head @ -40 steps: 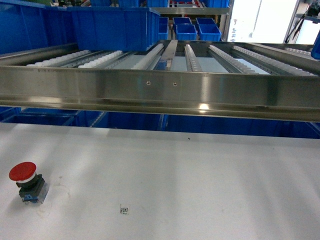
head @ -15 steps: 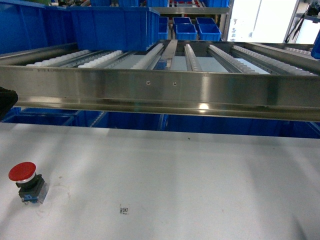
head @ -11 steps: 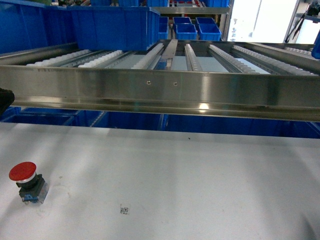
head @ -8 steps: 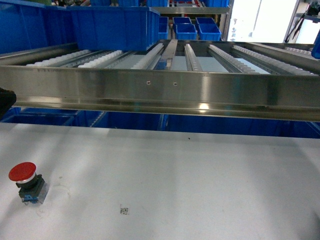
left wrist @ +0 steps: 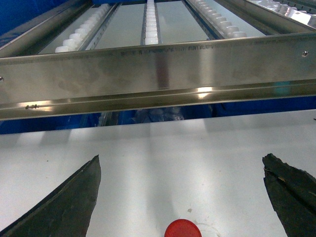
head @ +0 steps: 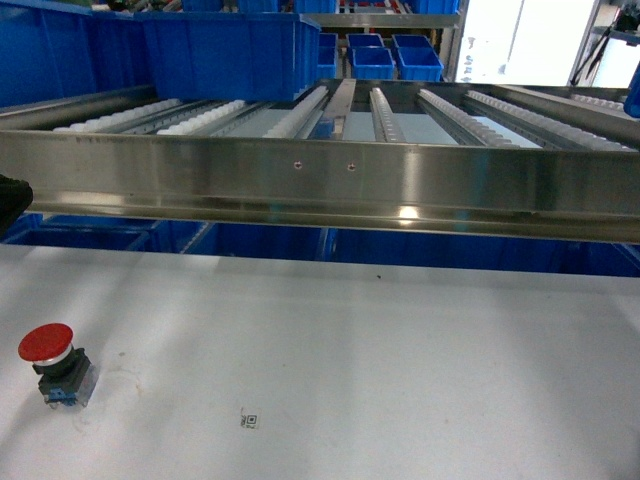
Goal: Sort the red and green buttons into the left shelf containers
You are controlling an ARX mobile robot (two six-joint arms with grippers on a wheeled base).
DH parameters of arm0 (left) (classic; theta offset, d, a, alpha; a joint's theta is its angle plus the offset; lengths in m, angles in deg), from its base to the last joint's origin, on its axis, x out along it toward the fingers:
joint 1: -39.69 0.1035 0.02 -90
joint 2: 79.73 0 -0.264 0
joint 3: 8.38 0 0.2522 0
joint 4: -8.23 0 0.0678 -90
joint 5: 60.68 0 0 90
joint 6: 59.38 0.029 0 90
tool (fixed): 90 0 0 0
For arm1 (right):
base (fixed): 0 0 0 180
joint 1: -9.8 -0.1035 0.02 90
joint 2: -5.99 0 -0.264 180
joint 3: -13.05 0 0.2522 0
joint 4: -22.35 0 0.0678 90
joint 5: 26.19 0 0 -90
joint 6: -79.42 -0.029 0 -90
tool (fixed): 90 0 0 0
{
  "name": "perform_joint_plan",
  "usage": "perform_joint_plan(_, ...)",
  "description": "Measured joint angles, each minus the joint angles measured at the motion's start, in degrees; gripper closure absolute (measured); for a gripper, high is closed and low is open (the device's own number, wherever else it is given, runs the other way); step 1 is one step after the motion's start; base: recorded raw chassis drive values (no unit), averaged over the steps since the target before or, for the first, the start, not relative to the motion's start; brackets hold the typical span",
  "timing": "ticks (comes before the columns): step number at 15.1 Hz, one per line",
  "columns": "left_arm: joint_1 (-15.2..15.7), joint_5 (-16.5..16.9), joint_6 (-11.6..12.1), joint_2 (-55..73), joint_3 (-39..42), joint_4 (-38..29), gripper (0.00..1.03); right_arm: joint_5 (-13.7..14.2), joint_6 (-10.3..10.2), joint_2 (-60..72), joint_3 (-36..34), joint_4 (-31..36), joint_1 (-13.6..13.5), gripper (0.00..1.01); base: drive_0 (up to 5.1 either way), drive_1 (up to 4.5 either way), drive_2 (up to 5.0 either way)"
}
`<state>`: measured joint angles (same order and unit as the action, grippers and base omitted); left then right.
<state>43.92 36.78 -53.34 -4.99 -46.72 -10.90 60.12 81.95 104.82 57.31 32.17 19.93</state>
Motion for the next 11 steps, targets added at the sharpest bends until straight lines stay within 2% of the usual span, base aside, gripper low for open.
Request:
perform_joint_plan(2,0.00,0.00,0.00,0.00,0.00,-0.02,0.05,0.87,-0.42,2.03,-0.35,0.57,-0.44,0.03,0.0,0.00,0.0)
perform_joint_plan(8,0.00,0.00,0.00,0.00,0.00,0.00,0.05,0.72,-0.85,6.64,-1.25,5.09,-1.16,0.03,0.0,0.00,0.0)
perform_joint_plan(11,0.00,0.00,0.00,0.00,0.00,-0.02,0.05,0.52,0.02,8.02,-1.73,7.28,-1.18,0.03,0.0,0.00,0.0)
